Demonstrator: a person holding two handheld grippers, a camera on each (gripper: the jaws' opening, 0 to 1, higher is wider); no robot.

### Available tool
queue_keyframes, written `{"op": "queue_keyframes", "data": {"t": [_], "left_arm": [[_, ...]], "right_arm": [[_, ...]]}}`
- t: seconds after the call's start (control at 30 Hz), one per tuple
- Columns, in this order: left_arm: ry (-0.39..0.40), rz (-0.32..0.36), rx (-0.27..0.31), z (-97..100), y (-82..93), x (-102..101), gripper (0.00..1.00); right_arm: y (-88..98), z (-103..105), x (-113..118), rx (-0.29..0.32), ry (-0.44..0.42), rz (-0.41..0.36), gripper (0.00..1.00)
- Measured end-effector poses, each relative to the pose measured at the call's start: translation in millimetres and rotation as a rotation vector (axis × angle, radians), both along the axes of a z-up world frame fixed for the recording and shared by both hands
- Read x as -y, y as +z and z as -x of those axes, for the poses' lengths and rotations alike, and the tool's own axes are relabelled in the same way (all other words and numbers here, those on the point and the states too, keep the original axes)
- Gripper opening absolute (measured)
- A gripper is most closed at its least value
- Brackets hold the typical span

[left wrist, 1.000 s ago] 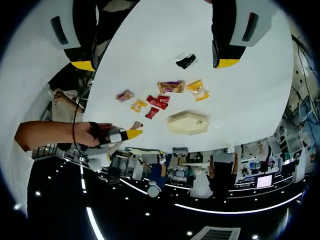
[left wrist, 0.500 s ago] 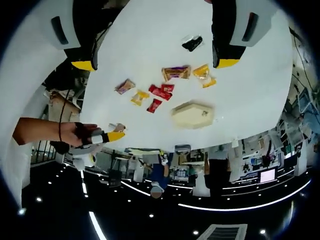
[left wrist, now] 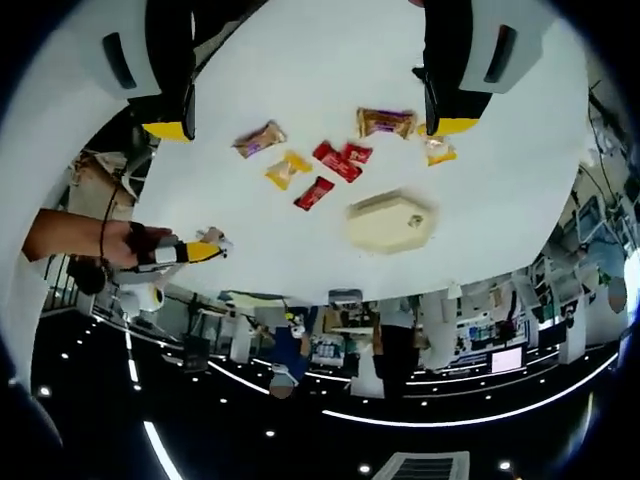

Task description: Place the target food into the container with the food tongs after gripping and lifting it, then release it inside without dropping or visibly crushing the food.

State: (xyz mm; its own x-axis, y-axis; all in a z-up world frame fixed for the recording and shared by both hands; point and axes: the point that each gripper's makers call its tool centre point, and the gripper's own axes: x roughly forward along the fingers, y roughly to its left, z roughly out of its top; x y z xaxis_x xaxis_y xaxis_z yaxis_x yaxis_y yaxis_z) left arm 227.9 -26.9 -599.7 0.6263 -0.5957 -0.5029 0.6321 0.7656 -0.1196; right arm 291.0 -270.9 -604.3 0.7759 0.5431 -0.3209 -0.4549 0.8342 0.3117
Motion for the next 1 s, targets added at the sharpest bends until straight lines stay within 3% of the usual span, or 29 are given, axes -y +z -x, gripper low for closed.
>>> {"op": "queue_keyframes", "data": {"t": [0.23, 0.37, 0.57, 0.73, 1.0], "left_arm": [[-0.002, -0.014, -0.022, 2.3, -3.1, 14.7, 0.96], [-0.004, -0.007, -0.01, -11.2, 2.9, 12.7, 0.96], [-0.029, 0.002, -0.015, -35.5, -9.2, 1.2, 0.96], [-0.079, 0.029, -0.008, -53.2, -7.7, -5.2, 0.96], [-0.144, -0.005, 0.035, -81.2, -9.6, -41.9, 0.96]], "right_arm": [[6.3, -7.6, 6.2, 0.015, 0.015, -0.015, 0.2], [8.4, -15.7, 3.7, 0.018, 0.011, -0.022, 0.2], [18.7, -32.8, -8.9, 0.027, -0.001, 0.007, 0.2], [33.6, -49.6, -24.7, 0.046, -0.026, 0.035, 0.2], [40.3, -79.6, -49.9, 0.053, -0.056, 0.072, 0.2]]}}
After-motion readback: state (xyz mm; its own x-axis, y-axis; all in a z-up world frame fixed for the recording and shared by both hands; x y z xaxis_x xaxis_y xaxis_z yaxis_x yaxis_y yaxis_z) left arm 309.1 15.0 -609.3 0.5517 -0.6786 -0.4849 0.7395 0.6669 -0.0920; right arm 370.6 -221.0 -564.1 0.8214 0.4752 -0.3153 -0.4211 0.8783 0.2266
